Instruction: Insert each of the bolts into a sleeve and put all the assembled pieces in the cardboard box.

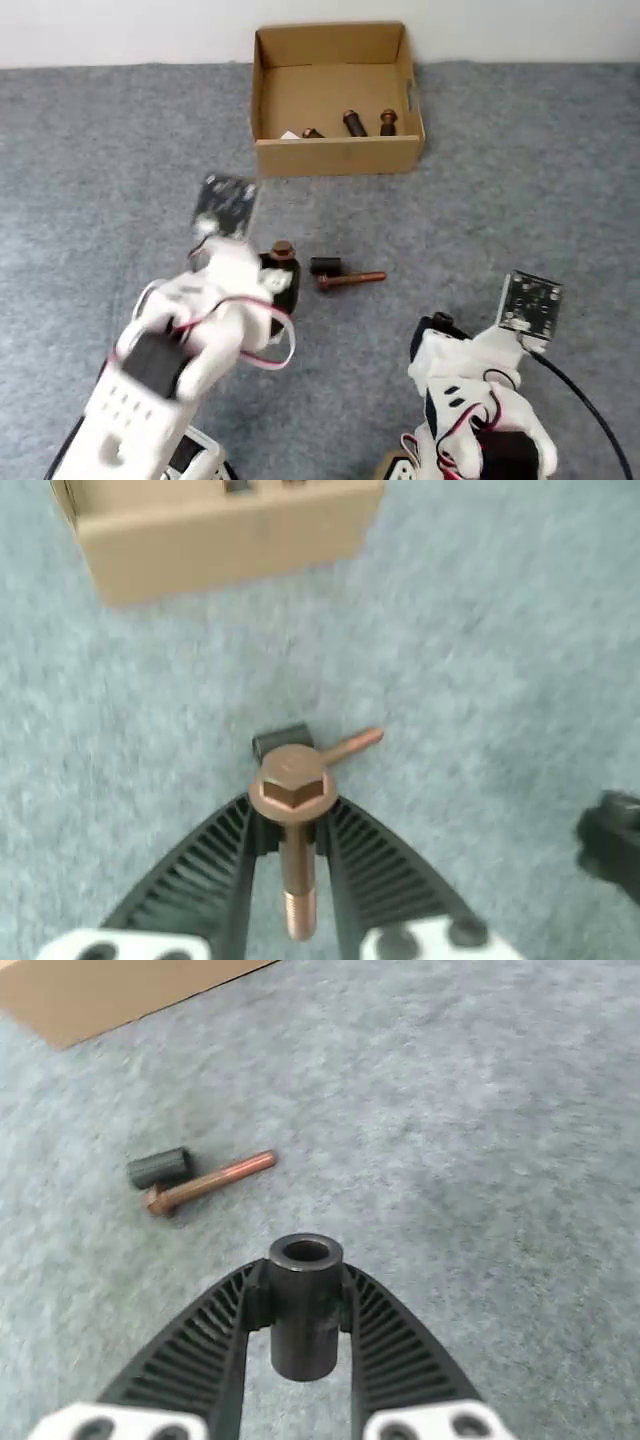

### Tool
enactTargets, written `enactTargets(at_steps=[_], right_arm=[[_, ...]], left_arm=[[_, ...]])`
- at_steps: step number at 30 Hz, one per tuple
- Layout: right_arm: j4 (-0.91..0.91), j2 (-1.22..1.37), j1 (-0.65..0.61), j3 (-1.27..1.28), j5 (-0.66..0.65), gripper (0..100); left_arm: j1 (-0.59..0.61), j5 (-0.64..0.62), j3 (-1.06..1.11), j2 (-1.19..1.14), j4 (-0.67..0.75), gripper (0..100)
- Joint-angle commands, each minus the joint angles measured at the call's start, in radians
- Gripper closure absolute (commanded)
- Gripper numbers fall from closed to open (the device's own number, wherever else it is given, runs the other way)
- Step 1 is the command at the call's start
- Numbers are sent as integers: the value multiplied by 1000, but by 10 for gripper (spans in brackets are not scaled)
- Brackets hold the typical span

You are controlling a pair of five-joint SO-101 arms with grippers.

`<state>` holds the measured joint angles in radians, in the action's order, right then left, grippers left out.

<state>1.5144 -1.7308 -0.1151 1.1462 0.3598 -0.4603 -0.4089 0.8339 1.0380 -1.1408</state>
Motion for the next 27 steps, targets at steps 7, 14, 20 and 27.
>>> enactTargets(at_steps=[7,14,20,27], right_arm=[[-99,12,-252,-38,-143,991],[-252,13,-410,-6,-293,991],[-404,18,-533,31,-436,991],[-443,13,-624,31,-546,991]], left_arm=[[86,12,163,532,117,996],[80,6,262,736,198,996],[68,-109,268,763,219,996],[-72,-219,271,760,255,996]])
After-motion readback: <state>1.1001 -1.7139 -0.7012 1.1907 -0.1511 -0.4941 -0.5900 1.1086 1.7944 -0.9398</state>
